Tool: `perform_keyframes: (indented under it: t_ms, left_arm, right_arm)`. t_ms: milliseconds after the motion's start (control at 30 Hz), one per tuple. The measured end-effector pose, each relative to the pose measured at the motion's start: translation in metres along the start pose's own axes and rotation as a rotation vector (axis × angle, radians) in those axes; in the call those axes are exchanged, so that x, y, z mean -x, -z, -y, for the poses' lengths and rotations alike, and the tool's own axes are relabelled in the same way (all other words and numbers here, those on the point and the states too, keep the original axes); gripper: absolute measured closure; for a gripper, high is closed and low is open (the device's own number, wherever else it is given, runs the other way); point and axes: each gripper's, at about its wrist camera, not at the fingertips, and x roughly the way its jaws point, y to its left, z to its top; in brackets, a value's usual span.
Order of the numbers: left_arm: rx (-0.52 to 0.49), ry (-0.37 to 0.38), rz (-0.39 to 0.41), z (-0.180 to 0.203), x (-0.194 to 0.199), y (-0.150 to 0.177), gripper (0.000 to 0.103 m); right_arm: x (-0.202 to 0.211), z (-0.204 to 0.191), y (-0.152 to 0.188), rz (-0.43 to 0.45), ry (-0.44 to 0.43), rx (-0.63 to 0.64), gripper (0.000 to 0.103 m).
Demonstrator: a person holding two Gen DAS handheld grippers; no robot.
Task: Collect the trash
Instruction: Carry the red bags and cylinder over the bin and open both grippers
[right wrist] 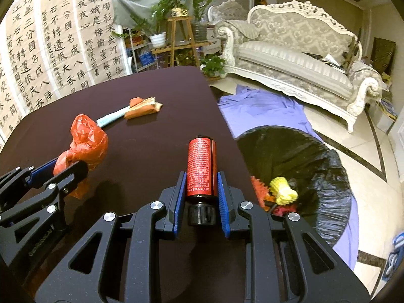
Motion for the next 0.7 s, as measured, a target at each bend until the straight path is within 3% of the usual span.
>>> perform_keyframes:
  t_ms: [700]
  left_arm:
    - [-0.14, 0.089, 0.059, 0.095, -0.018, -0.032, 0.068]
  right_arm:
    - [0.01, 0.108, 0.0, 0.06, 0.163, -0.144, 0.08]
